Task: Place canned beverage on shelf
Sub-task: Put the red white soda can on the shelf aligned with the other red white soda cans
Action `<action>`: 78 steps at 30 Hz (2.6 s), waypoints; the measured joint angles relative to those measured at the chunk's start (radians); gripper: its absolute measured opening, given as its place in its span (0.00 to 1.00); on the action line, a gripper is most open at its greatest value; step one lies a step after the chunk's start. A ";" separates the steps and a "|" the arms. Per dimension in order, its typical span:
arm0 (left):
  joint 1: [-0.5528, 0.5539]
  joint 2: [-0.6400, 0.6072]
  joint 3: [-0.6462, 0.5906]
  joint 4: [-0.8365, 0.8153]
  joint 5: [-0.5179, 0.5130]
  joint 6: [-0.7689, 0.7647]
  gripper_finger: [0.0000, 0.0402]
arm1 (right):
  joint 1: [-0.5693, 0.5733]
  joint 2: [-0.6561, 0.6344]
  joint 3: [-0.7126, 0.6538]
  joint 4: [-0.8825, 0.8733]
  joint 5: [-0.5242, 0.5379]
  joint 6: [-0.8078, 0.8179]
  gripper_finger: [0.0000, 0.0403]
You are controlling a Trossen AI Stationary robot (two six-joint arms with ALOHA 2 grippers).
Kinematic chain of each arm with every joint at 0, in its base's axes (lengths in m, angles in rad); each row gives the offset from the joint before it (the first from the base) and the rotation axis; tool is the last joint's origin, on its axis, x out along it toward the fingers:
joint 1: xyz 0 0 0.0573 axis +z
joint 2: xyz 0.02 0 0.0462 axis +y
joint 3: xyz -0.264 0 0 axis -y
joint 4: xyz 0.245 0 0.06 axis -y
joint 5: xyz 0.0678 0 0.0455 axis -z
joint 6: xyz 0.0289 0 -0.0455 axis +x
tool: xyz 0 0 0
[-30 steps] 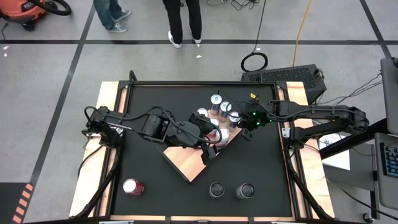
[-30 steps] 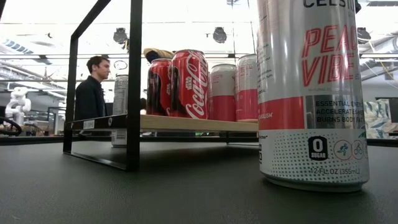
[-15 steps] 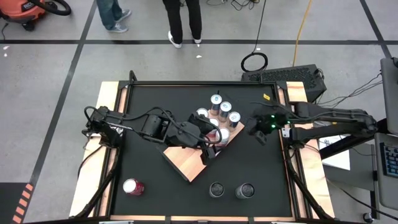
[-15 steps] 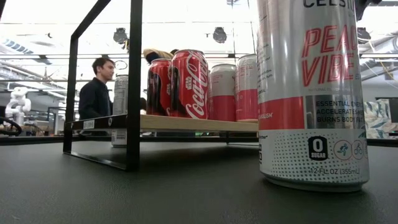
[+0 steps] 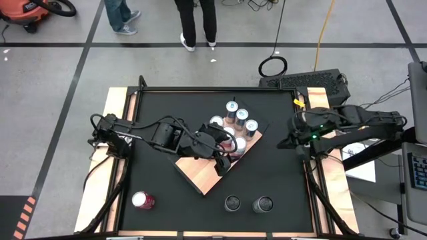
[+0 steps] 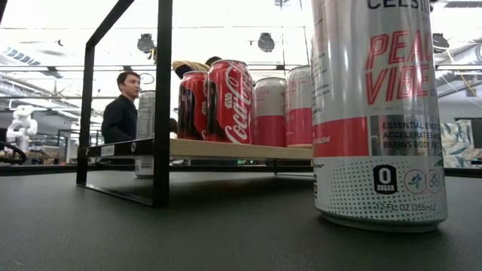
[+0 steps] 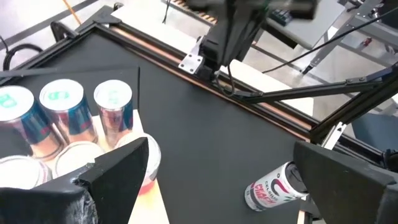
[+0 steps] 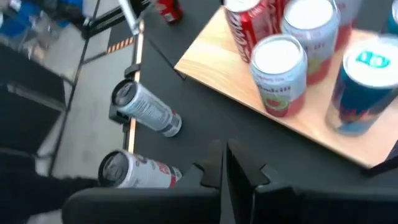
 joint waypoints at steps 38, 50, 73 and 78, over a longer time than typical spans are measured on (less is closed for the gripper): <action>-0.004 -0.208 0.000 -0.771 0.228 -0.048 0.58 | 0.107 0.214 0.222 -0.151 0.000 0.128 0.00; -0.036 -0.216 -0.063 -0.755 0.176 -0.051 0.58 | 0.107 0.214 0.222 -0.167 0.047 0.183 0.00; -0.463 -0.216 -0.063 -0.776 0.166 -0.578 0.58 | 0.107 0.214 0.221 -0.160 0.048 0.188 0.00; -0.552 -0.212 -0.071 -0.779 0.203 -0.429 0.58 | 0.107 0.214 0.221 -0.160 0.049 0.176 0.00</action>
